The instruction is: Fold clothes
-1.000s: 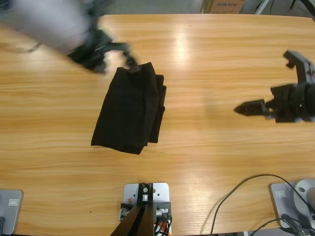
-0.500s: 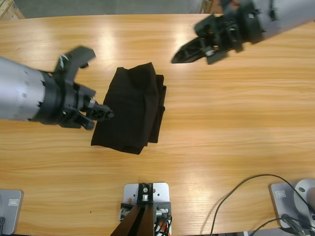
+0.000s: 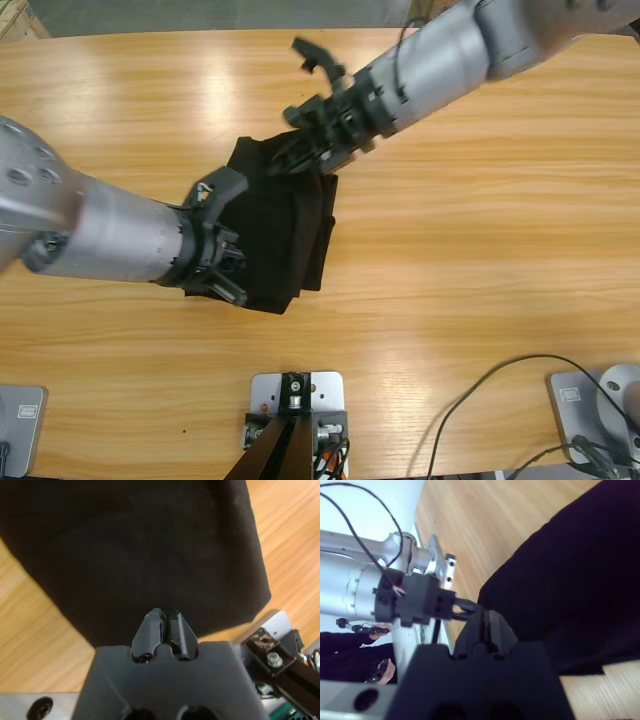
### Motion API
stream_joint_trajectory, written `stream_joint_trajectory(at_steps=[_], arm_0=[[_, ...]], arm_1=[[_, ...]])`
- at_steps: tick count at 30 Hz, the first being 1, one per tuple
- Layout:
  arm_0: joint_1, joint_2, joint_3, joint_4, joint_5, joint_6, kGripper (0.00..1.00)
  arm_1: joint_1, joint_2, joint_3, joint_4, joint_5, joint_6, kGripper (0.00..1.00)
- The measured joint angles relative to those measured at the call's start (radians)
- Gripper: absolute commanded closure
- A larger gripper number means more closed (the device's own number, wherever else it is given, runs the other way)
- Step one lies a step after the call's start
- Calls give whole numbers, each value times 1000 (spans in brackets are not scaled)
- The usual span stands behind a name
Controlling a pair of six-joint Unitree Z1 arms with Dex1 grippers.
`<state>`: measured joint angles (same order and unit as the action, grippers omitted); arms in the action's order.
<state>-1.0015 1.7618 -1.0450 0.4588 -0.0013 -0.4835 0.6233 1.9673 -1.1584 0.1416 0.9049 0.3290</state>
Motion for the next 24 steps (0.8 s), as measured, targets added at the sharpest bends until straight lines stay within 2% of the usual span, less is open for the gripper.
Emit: stream_joint_trajectory(at_steps=[13,18,24], arm_0=[[-13,82,1,-82,0,-18,1000],[-13,82,13,-82,0,-18,1000],[-13,82,30,-84,0,-18,1000]], arm_1=[[16,172,-47,-90,-21,11,1000],[0,221,-54,-100,-84,11,1000],[-92,236,-54,-100,-179,7,1000]])
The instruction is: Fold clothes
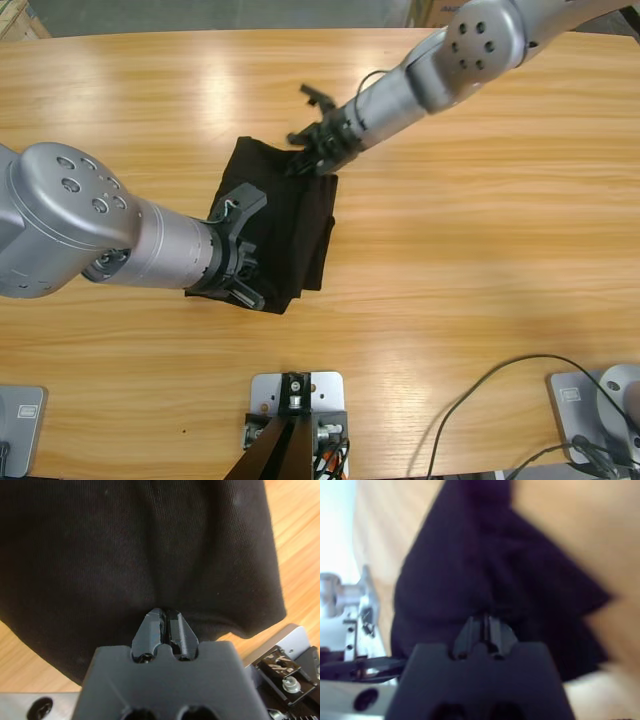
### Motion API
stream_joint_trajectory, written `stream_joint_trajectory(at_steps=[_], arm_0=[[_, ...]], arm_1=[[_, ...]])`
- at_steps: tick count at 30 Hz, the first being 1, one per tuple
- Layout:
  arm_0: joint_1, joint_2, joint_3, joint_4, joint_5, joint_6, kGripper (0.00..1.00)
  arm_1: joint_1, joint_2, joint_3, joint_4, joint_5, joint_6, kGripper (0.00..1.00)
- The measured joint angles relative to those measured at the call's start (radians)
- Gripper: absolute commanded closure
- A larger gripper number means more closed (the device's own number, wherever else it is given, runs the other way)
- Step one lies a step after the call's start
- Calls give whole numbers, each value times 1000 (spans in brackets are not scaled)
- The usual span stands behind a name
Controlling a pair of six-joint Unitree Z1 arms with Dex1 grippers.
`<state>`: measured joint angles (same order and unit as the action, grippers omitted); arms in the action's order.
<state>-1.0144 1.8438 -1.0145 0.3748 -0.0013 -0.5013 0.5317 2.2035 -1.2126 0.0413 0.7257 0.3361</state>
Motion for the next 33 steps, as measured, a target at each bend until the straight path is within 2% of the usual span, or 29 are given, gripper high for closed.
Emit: stream_joint_trajectory(at_steps=[5,11,17,21,24,27,33], arm_0=[[0,0,2,-1,0,-4,1000],[0,-8,4,-1,4,-17,1000],[2,-178,-29,36,64,-18,1000],[61,-262,-56,72,87,-18,1000],[139,-246,-58,76,97,-18,1000],[193,-166,-85,65,98,-18,1000],[214,12,-196,34,92,-35,1000]], arm_1=[[-77,0,0,0,-49,-17,1000],[-93,-33,5,46,-111,-45,1000],[-84,-337,8,250,-163,-82,1000],[5,-491,83,283,-96,-68,1000],[95,-501,221,186,-17,-31,1000],[132,-485,341,36,11,0,1000],[138,-383,422,-205,43,38,1000]])
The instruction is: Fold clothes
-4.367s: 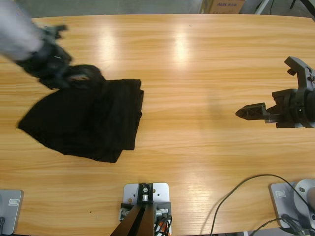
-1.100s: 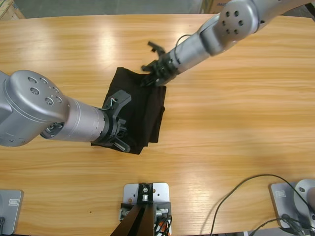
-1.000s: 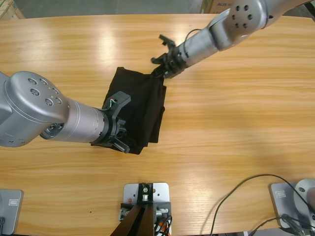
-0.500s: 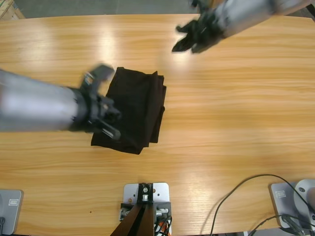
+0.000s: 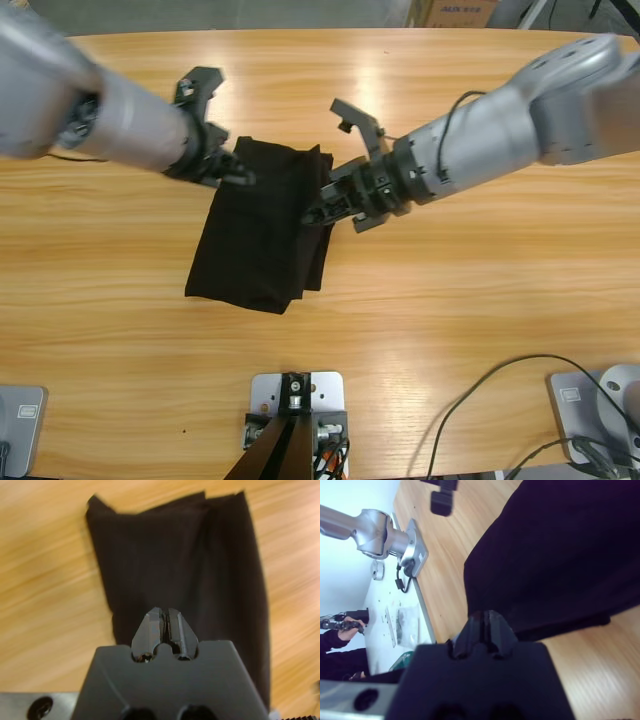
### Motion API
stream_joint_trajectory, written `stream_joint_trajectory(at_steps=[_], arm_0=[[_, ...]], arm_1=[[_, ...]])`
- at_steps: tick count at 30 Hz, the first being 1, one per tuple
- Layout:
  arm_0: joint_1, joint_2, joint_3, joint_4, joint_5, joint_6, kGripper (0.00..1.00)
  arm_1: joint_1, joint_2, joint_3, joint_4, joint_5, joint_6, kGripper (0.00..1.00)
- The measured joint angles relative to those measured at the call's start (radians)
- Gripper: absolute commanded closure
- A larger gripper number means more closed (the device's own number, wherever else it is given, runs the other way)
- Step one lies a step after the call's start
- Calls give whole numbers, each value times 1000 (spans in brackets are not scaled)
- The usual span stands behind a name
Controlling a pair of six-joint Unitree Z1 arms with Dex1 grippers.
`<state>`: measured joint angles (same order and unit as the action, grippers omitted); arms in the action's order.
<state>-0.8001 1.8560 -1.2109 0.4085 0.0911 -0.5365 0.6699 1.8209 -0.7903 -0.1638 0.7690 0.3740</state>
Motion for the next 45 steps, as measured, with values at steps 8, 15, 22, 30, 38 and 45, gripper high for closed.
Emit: stream_joint_trajectory(at_steps=[8,15,22,30,38,45], arm_0=[[5,70,-85,-2,-22,-1,1000],[6,99,-86,-2,-36,-1,1000],[6,138,-86,-12,-56,-1,1000],[6,172,-86,-24,-58,-1,1000],[27,152,-86,-22,-54,2,1000],[114,-93,-86,22,-56,152,543]], arm_1=[[2,116,19,-112,29,16,1000],[2,225,115,-233,22,30,1000],[3,181,212,-266,-46,63,1000],[4,118,246,-228,-122,76,1000],[4,77,274,-213,-169,88,703],[4,-142,275,-142,-226,99,0]])
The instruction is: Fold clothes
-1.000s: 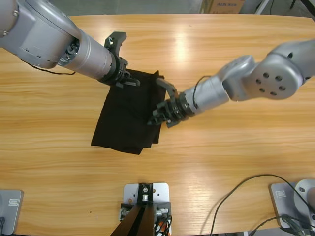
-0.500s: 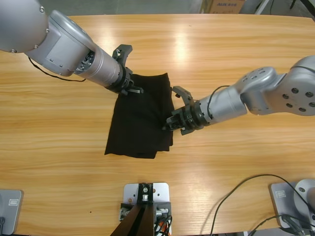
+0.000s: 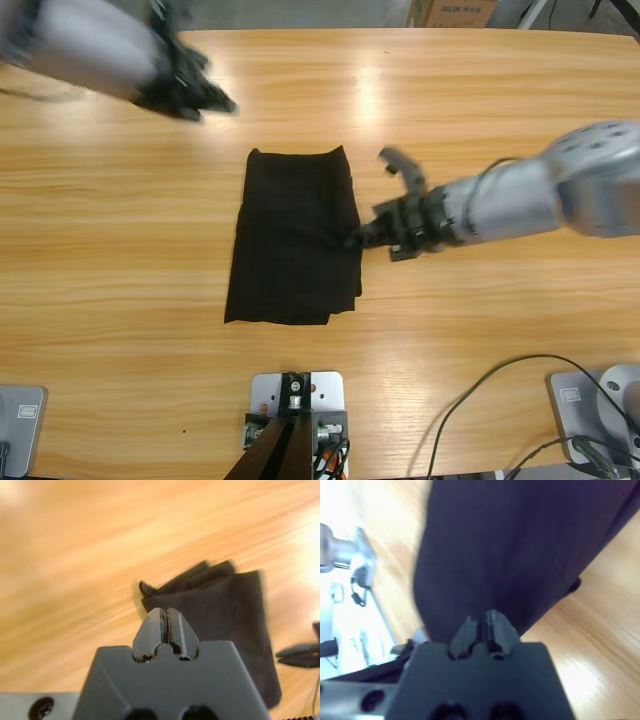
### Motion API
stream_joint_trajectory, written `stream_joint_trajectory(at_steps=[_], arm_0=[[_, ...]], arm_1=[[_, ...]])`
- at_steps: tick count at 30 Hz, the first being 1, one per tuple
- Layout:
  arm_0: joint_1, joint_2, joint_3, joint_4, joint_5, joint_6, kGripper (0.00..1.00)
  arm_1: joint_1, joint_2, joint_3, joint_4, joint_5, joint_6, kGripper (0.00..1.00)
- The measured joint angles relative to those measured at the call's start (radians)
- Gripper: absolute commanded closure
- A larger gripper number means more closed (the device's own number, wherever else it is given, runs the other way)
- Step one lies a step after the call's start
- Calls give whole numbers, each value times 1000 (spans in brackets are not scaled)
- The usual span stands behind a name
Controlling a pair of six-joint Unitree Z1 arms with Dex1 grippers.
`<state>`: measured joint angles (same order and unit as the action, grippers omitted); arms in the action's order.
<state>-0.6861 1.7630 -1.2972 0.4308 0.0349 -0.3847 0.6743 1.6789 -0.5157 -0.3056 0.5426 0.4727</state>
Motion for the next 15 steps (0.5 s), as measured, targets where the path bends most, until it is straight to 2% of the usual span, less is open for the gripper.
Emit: stream_joint_trajectory(at_steps=[1,2,4,7,11,15], arm_0=[[0,-43,-1,23,-17,69,220],[-5,-80,-4,61,-34,146,53],[-24,-133,-5,144,-57,291,10],[-80,-167,-5,213,-118,507,4],[-121,-162,-32,327,-248,593,4],[-166,-105,-120,459,-279,699,4]], arm_1=[[1,-53,-17,62,-14,-1,0],[1,-105,-42,130,-34,-11,0],[3,-202,-105,289,-83,-47,0],[4,-294,-195,557,-163,-119,0],[6,-343,-282,846,-284,-226,0],[6,-378,-322,993,-371,-272,0]])
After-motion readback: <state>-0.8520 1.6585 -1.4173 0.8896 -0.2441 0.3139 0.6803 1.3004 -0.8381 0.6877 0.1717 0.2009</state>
